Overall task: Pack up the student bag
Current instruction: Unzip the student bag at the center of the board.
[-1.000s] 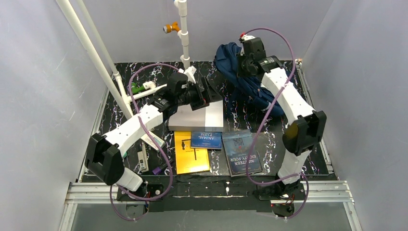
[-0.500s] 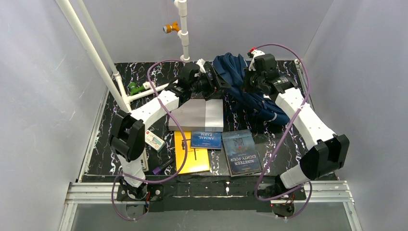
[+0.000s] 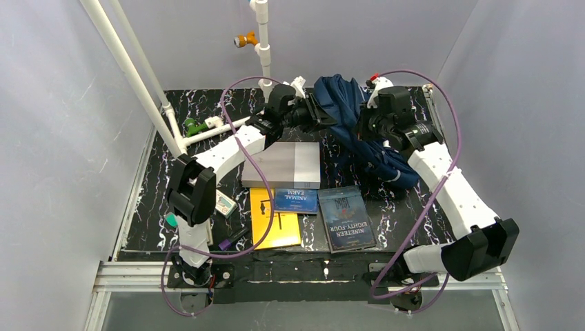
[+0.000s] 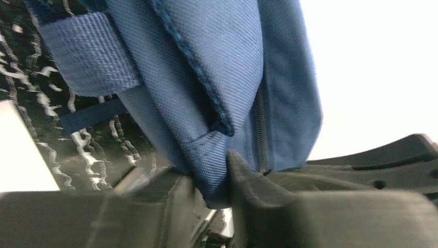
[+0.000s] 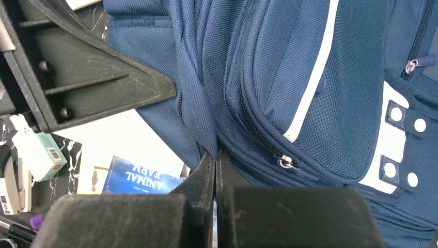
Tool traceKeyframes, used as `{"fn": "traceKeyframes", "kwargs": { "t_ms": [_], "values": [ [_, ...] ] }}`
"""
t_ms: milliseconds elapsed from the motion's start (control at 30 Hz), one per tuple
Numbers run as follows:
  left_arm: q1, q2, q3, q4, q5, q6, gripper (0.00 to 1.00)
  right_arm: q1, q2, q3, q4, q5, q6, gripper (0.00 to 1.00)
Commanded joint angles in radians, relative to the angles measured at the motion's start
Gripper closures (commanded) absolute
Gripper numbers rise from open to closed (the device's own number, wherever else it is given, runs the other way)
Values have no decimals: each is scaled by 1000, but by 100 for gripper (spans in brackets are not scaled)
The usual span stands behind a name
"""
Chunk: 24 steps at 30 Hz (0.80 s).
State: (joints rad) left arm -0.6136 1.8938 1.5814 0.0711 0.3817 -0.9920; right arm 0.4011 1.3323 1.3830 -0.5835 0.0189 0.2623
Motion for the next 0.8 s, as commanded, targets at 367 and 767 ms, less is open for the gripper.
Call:
{"fn": "traceKeyframes", "kwargs": {
  "t_ms": [367,767],
  "values": [
    [-65,-120,-55,281,-25,-153,100,2,-150,71,-342,246,95,27],
    [-80,-132,-11,312,-36,-239,100,1,-606,-390,-154,-78,219,17]
  ]
}}
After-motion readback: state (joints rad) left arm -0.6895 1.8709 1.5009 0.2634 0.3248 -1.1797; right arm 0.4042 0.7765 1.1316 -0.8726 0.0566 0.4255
